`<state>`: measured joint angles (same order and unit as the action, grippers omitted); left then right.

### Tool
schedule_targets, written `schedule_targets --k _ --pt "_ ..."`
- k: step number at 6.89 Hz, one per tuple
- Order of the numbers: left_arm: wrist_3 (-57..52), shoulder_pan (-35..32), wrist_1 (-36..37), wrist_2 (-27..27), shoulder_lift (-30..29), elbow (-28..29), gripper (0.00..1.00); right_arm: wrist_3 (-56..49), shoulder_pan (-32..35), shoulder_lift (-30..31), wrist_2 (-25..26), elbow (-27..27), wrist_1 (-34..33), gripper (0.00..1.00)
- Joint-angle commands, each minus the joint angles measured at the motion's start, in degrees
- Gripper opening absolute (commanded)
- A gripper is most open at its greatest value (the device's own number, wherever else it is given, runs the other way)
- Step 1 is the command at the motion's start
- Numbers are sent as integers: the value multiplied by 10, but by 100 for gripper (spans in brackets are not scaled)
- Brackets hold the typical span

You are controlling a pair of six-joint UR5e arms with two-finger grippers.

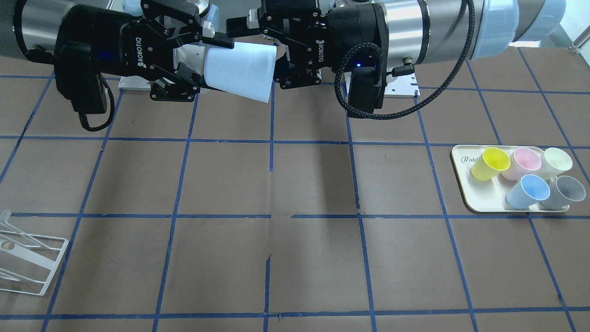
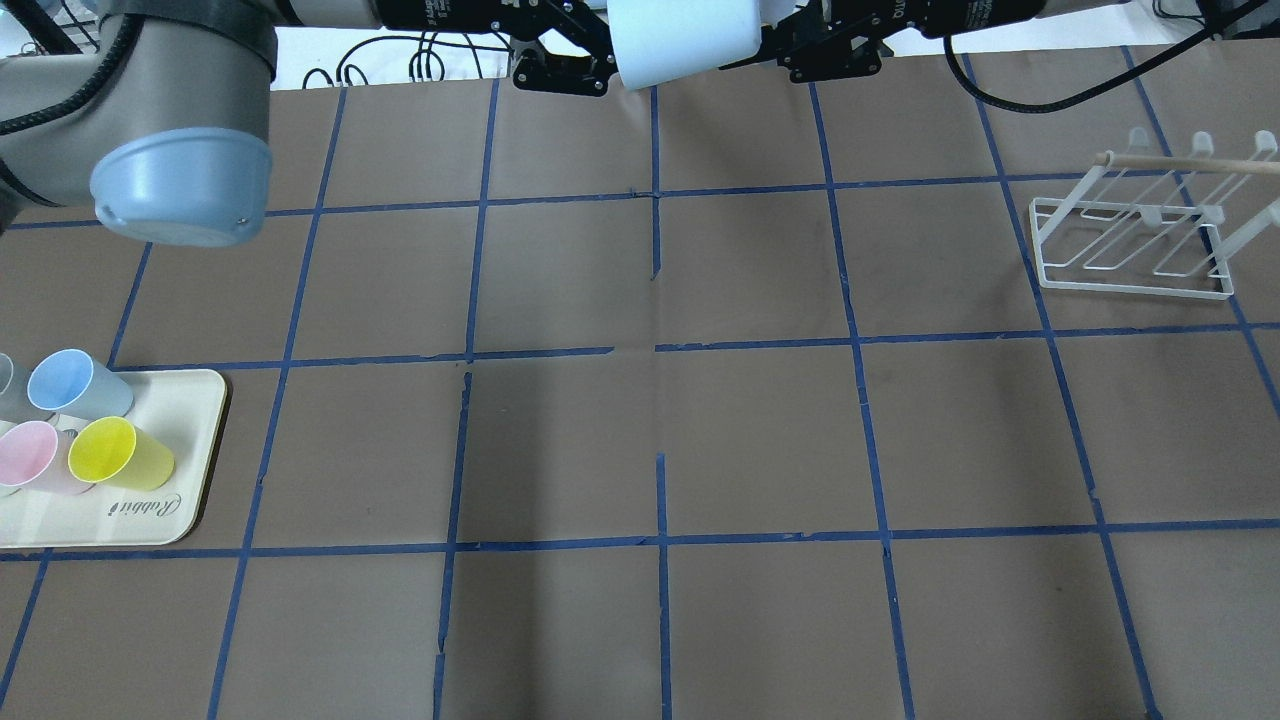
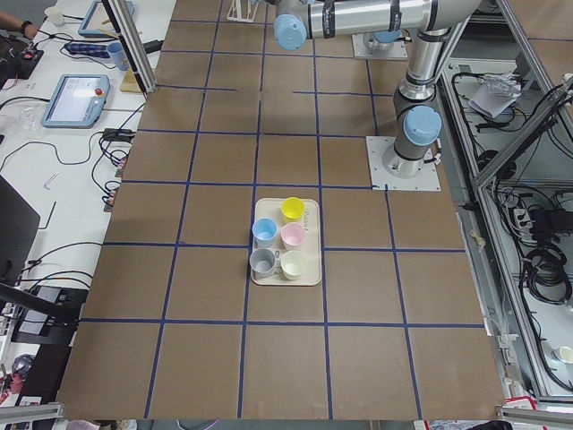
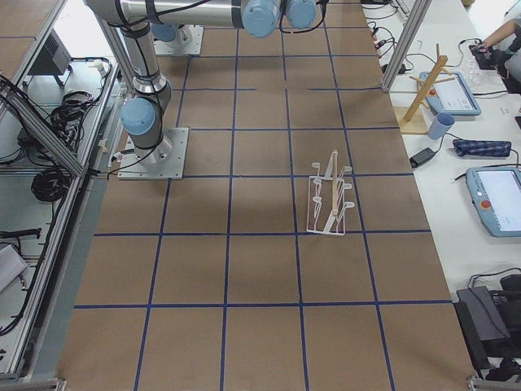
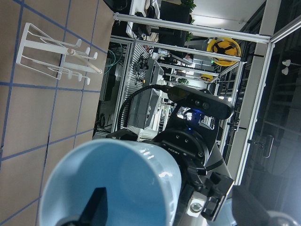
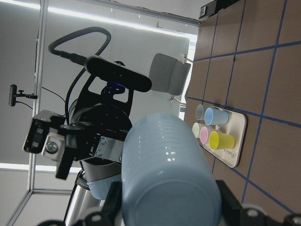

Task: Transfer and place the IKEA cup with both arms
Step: 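Grasp the cup rim with the left gripper beside the right gripper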

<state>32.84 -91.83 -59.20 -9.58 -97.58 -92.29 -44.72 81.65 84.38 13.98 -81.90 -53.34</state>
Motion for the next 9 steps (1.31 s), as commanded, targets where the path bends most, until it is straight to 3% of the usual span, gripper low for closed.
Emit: schedule_targets --k 1,4,7,9 --pt "4 -1 1 1 -1 0 66 2 -3 -2 0 0 -1 54" --pt "24 -1 6 1 -1 0 59 2 -8 -3 3 2 0 59" --pt "36 -2 6 1 0 0 42 2 -17 -2 4 3 2 61" --pt "42 -2 6 1 0 1 42 2 -18 -1 4 3 2 61"
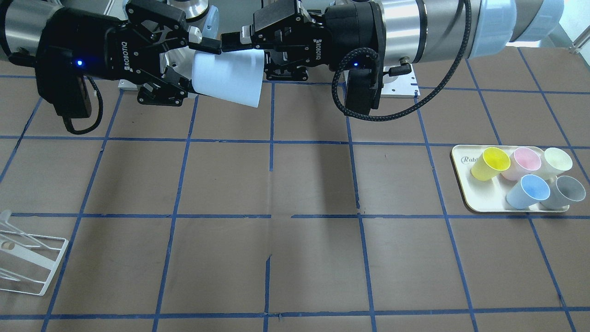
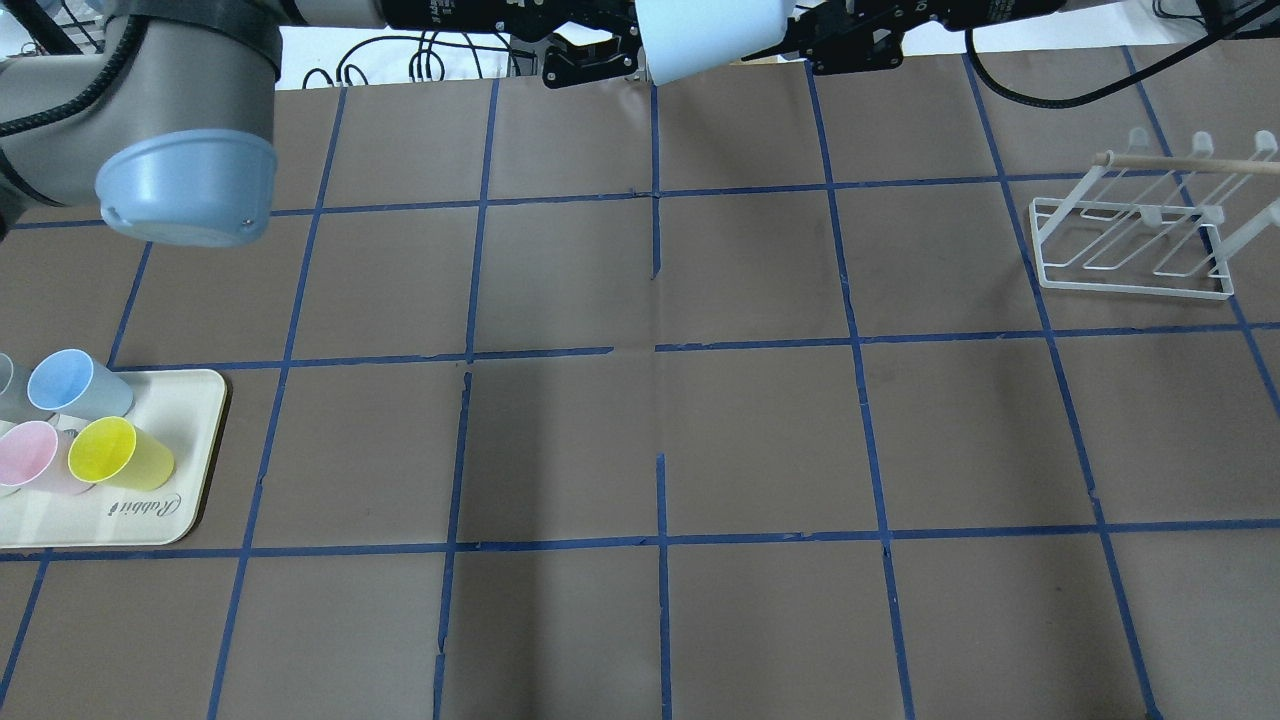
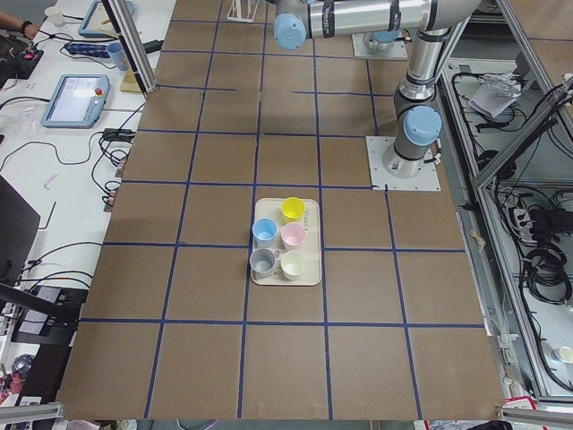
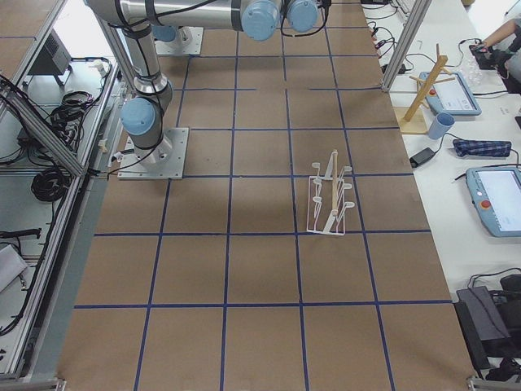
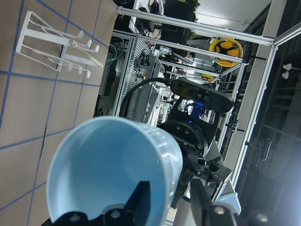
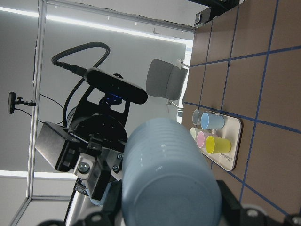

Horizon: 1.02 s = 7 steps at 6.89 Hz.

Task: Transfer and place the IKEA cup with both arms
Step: 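Grasp the cup rim with the left gripper beside the right gripper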

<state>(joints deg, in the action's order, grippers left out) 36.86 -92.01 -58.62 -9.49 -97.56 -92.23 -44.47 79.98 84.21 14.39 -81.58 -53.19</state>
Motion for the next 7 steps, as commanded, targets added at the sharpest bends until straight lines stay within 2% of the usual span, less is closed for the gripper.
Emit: schedule_targets --k 1,7 --pt "3 0 1 0 0 0 37 0 -1 0 0 0 0 61" --pt "29 0 25 -3 -2 0 37 1 -7 3 0 0 0 61"
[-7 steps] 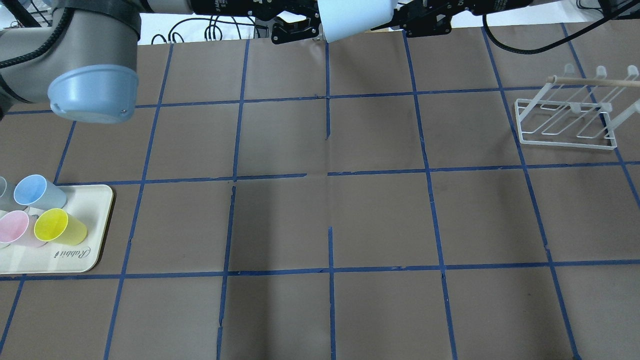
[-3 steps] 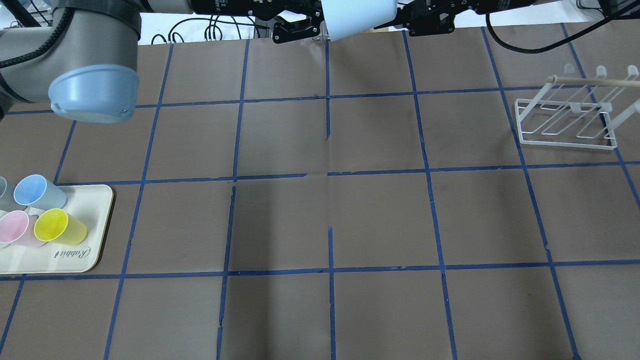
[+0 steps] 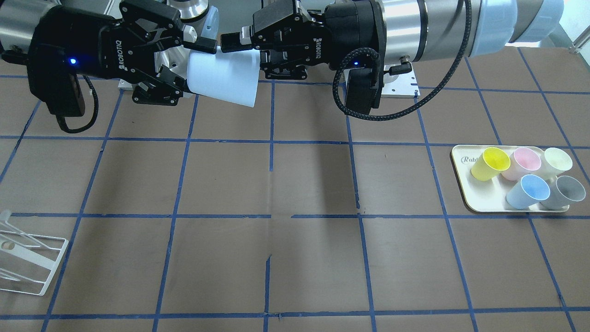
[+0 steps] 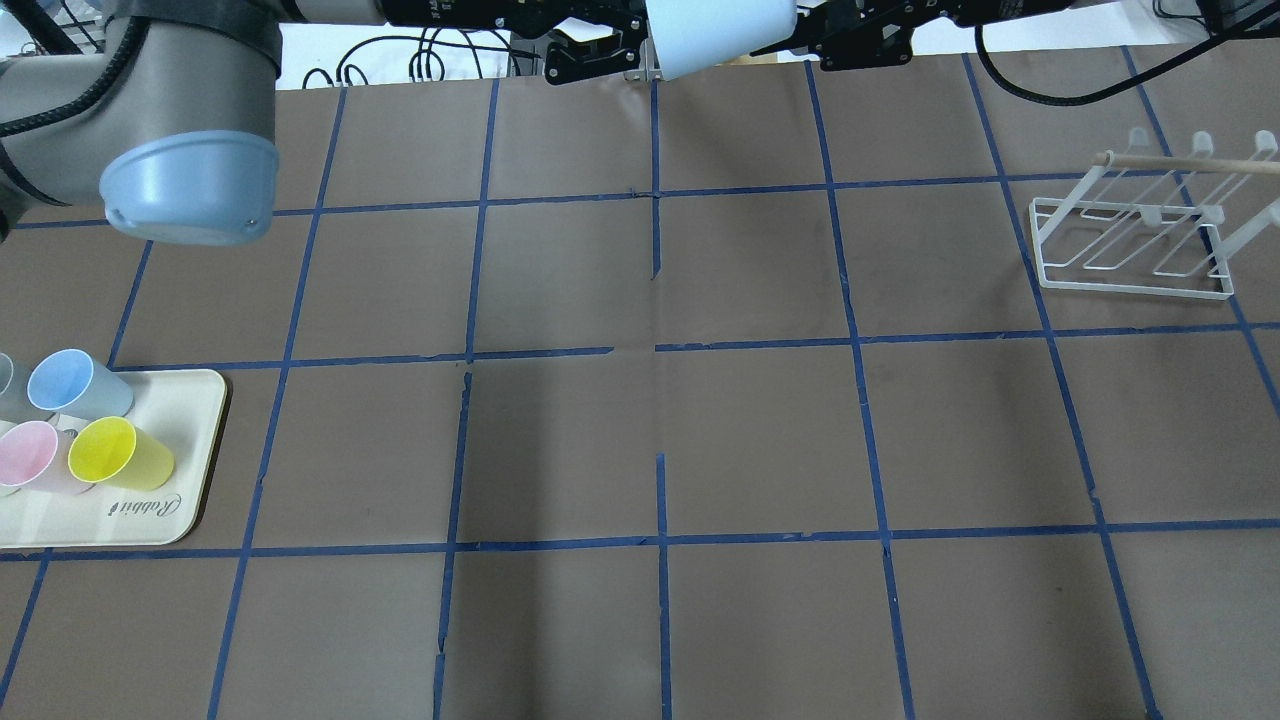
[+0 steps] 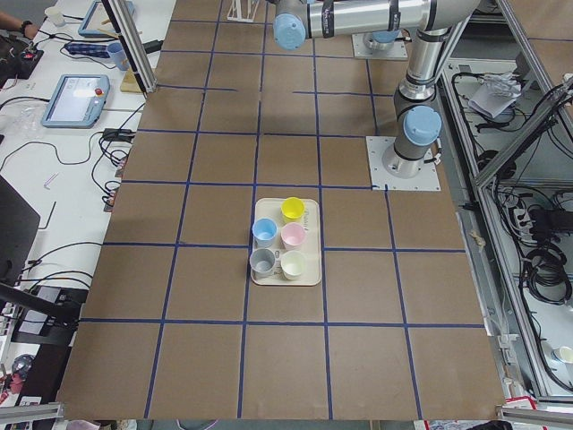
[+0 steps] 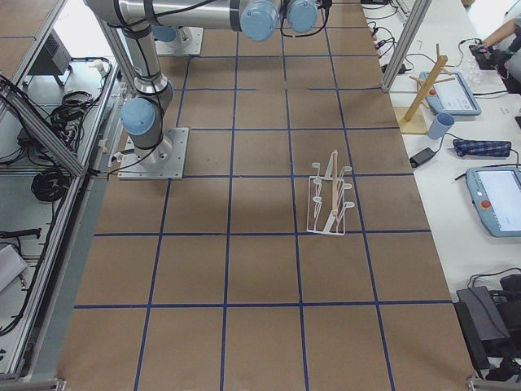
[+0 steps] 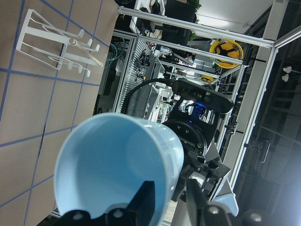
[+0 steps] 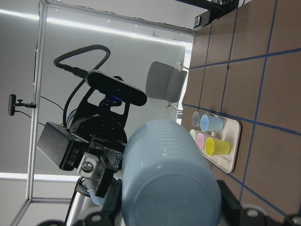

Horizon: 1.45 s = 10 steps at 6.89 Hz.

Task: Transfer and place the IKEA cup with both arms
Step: 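Grasp the cup rim with the left gripper beside the right gripper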

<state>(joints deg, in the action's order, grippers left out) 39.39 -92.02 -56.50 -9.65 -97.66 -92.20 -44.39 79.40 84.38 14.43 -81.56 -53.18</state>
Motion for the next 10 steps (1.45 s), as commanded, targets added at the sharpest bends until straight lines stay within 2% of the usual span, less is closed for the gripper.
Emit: schedule_targets --k 1,5,6,7,8,9,10 --pt "3 0 3 0 -1 0 37 1 -2 3 0 0 0 61" --pt "4 0 3 -1 -3 0 34 1 -6 7 1 0 3 63" --pt "4 0 3 -1 -3 0 34 1 -6 7 0 0 3 69" --pt "4 1 3 -1 -4 -1 34 1 -6 8 0 0 2 94" --pt "4 0 4 -1 -4 0 34 1 -6 8 0 1 2 100" --pt "4 1 4 -1 -4 0 34 1 -6 8 -2 3 2 100" --pt "4 0 4 -1 -4 0 24 1 -6 8 0 4 2 100"
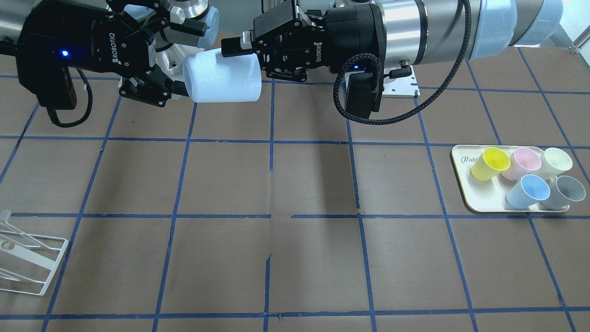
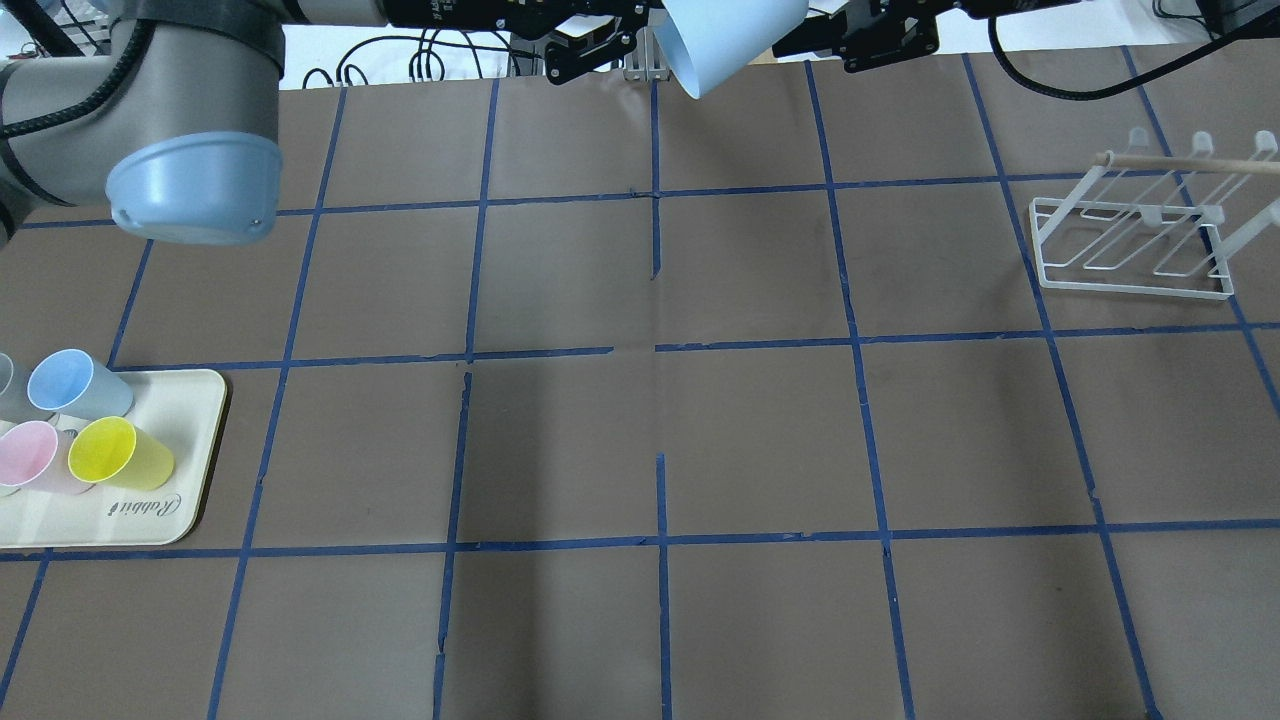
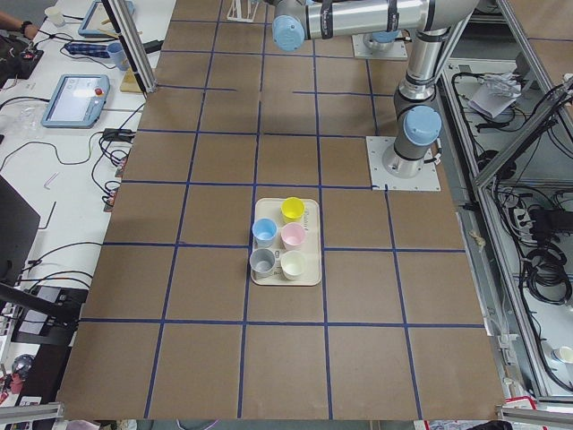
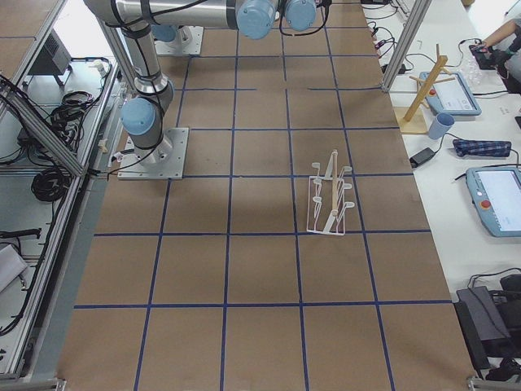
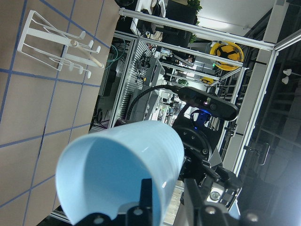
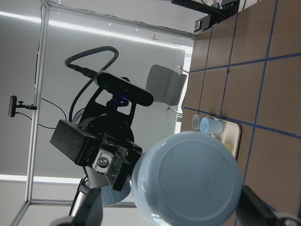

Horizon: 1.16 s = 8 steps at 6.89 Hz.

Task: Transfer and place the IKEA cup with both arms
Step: 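Open the right gripper and pull it back while the left gripper takes the cup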

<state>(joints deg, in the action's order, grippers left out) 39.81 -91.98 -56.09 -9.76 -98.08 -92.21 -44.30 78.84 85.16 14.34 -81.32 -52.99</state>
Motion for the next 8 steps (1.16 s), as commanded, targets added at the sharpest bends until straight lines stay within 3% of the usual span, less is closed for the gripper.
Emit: schedule_targets --k 1,4,6,7,8 --pt "1 0 0 0 1 0 0 1 0 0 2 3 -1 100" --pt "43 7 6 -4 1 1 0 2 -5 -4 26 25 -9 100" --pt "68 53 5 -11 1 -2 0 14 -39 -9 159 58 -15 100" --pt "69 75 5 -65 1 -1 0 24 -46 -10 233 59 -52 100" --pt "61 75 5 -142 0 -3 0 71 -46 -11 344 61 -104 100"
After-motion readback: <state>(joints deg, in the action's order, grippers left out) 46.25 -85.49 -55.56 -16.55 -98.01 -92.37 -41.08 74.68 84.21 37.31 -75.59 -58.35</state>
